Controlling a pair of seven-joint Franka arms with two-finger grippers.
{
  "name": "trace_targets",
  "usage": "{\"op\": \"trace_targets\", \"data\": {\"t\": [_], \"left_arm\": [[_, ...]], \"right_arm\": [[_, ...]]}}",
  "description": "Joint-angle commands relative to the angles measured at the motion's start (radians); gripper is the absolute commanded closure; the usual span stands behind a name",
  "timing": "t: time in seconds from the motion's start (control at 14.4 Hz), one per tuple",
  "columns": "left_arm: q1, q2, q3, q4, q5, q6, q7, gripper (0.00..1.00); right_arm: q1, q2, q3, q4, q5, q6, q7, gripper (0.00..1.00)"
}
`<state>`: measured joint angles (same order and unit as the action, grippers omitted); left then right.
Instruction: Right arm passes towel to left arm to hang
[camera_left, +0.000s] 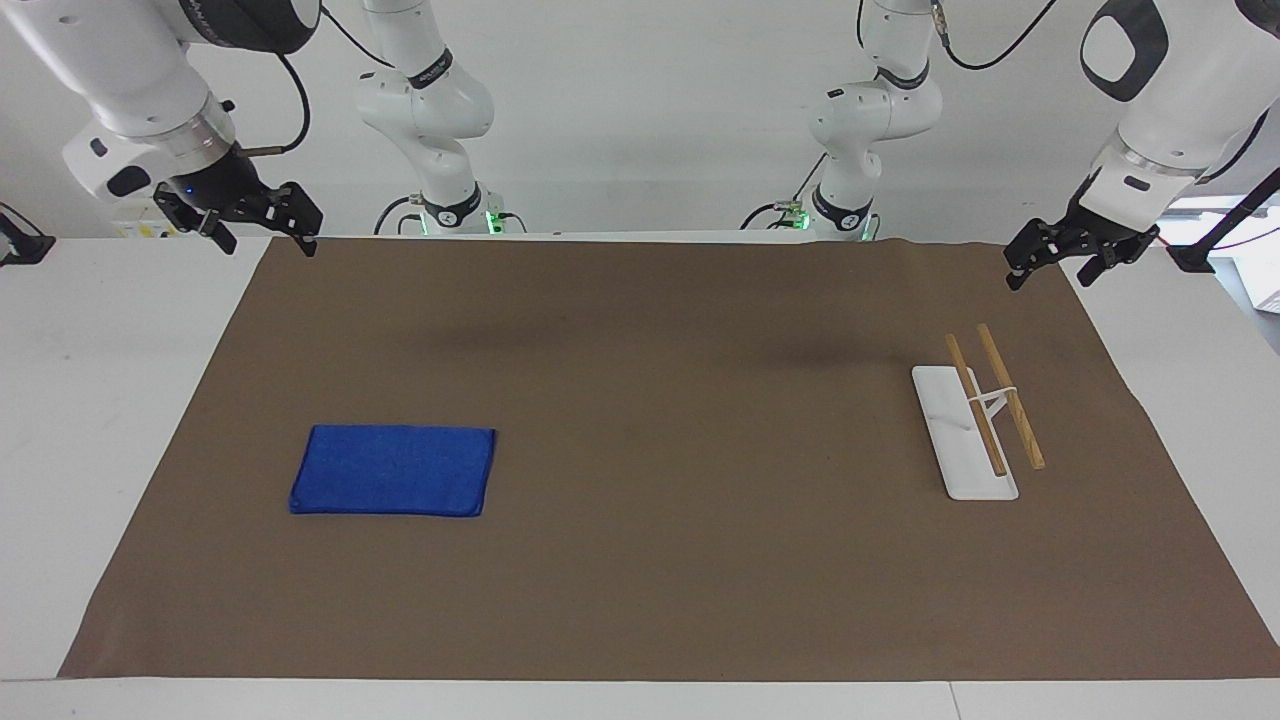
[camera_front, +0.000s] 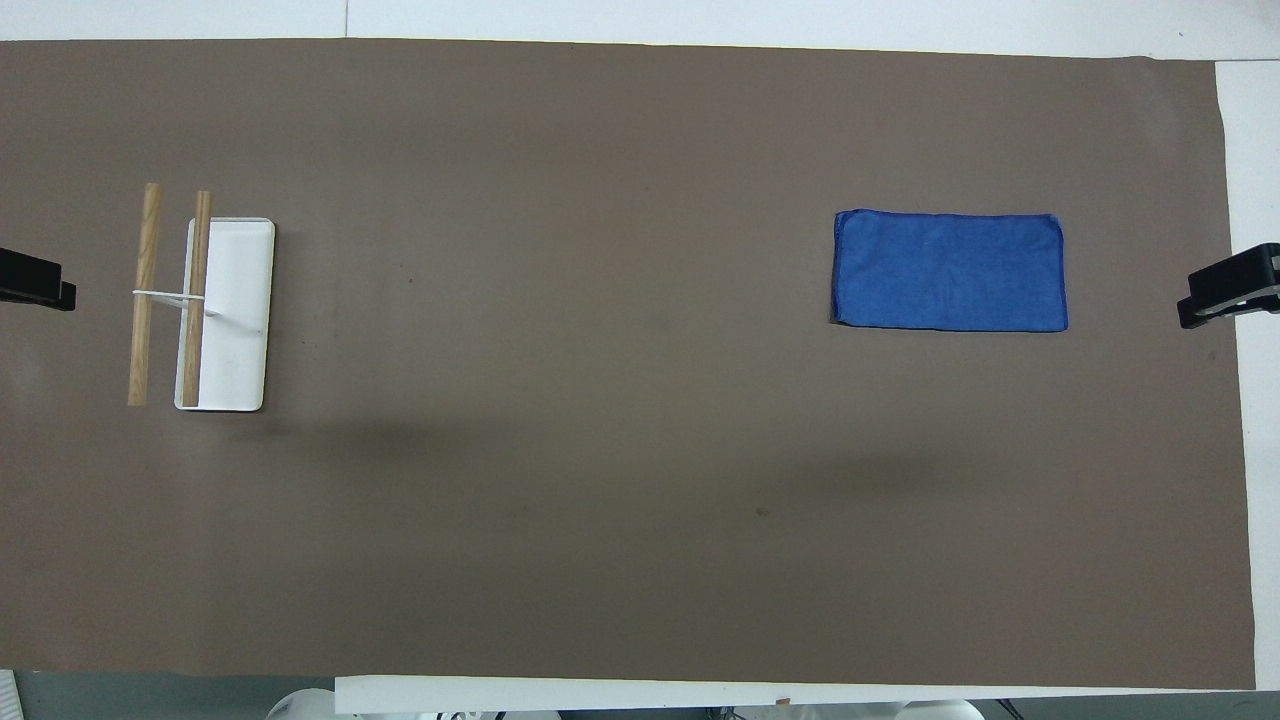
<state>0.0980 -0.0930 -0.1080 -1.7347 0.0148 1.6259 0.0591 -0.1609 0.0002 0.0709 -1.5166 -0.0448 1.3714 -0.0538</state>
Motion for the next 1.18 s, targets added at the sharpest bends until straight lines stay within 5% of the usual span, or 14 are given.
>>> {"op": "trace_targets", "data": {"t": [0.0,0.56,0.84,1.11], "left_arm": [[0.003,-0.002,-0.001,0.001,0.016,-0.009,0.008,0.0],[0.003,-0.002,-0.001,0.001,0.016,-0.009,0.008,0.0],[0.003,-0.002,-0.001,0.001,0.016,-0.009,0.008,0.0],[0.003,-0.001,-0.001,0.001,0.016,-0.009,0.008,0.0]], "right_arm": [[-0.009,-0.014,0.006,-0.013,0.0,-0.003,0.015,0.0],[-0.006,-0.025,0.007,-0.034,0.017,0.011,-0.037,0.0],[0.023,-0.042,0.007,-0.249,0.022,0.337,0.025,0.0],[0.052,0.124,0.007,-0.306,0.017,0.608,0.107,0.0]]}}
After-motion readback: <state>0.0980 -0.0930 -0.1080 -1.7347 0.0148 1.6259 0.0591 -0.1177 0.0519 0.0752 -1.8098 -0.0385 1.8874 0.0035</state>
